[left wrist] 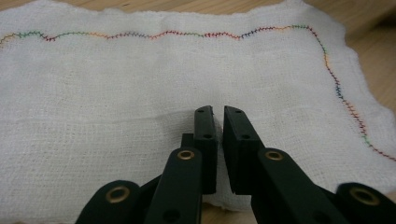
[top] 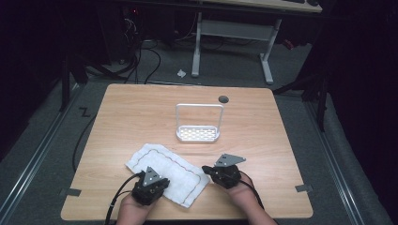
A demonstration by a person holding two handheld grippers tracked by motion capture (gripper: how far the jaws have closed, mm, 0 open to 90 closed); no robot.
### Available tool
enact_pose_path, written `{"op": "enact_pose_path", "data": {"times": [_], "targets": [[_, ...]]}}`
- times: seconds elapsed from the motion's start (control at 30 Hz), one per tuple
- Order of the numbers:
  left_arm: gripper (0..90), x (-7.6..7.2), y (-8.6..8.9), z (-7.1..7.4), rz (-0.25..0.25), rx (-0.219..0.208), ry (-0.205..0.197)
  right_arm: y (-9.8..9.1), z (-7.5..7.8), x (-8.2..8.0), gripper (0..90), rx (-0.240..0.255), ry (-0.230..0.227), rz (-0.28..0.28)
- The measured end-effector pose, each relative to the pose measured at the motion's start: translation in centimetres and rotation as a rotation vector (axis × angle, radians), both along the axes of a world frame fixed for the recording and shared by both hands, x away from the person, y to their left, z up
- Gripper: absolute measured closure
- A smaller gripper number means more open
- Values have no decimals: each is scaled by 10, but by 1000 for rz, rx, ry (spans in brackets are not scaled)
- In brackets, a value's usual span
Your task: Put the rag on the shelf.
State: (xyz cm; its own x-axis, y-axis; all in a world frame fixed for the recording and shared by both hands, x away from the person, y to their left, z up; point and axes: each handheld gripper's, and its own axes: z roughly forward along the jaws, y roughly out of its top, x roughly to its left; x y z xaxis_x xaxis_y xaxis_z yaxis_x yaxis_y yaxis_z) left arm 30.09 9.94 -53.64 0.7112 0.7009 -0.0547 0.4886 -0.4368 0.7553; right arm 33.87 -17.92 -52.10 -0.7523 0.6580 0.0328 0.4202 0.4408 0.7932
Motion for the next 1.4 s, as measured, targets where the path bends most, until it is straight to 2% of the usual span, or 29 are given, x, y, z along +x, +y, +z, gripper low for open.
{"op": "enact_pose_path", "data": {"times": [0.03, 0.07, 0.1, 0.2, 0.5, 0.63, 0.67, 0.73, 0.77, 0.8, 0.83, 0.87, 0.9, 0.93, 0.97, 1.0, 1.03, 1.1, 1.2, 1.27, 1.3, 1.33, 1.4], "targets": [[839, -2, -3, 0, -17, 7, -5, 7, -3, 4, 900, -22, 2, -4], [838, -2, -3, 0, -17, 7, -5, 7, -3, 4, 900, -22, 2, -4], [838, -3, -4, 0, -22, 5, -9, 12, -9, 6, 900, -37, 22, 7], [838, -3, -3, -1, -27, 0, -10, 16, -13, 3, 900, -65, 31, 19], [806, -1, 0, -1, -49, -19, 12, 3, -16, -47, 900, -61, 54, 46], [780, 0, 0, 0, -52, -22, 16, 4, -17, -56, 900, -57, 54, 54], [780, 0, 2, 1, -52, -36, 28, 5, -16, -57, 900, -56, 59, 56], [675, 2, 8, 3, -15, -85, 36, 8, -13, -52, 885, -37, 42, 62], [672, 3, 13, 5, 38, -120, 39, 13, -8, -41, 869, -22, 16, 47], [672, 3, 13, 5, 38, -120, 39, 13, -8, -41, 869, -22, 16, 47], [675, 6, 16, 3, 76, -110, 36, 22, -3, -26, 859, -20, -19, 37], [682, 6, 16, 3, 76, -110, 36, 22, -3, -26, 859, -20, -19, 37], [682, 7, 17, 1, 94, -128, 55, 26, -2, -19, 859, -27, -26, 37], [719, 10, 22, 0, 79, -89, 39, 38, -3, 1, 864, -43, -34, 18], [738, 10, 22, 0, 79, -89, 39, 38, -3, 1, 864, -43, -34, 18], [754, 10, 22, -1, 85, -78, 33, 51, -6, 22, 870, -56, -23, 2], [765, 10, 22, -1, 85, -78, 33, 51, -6, 22, 870, -56, -23, 2], [775, 10, 23, -1, 80, -71, 26, 62, -12, 39, 870, -75, -2, -14], [776, 9, 24, -2, 77, -75, 28, 63, -16, 42, 872, -66, 9, -17], [776, 8, 23, -2, 64, -75, 27, 57, -16, 33, 876, -68, 10, -1], [776, 6, 18, -4, 90, -131, 45, 53, -16, 29, 876, -73, 6, 5], [776, 8, 21, -3, 46, -85, 36, 50, -15, 23, 876, -76, 10, 8], [775, 7, 17, -3, 25, -90, 40, 41, -15, 12, 876, -82, 10, 10]]}}
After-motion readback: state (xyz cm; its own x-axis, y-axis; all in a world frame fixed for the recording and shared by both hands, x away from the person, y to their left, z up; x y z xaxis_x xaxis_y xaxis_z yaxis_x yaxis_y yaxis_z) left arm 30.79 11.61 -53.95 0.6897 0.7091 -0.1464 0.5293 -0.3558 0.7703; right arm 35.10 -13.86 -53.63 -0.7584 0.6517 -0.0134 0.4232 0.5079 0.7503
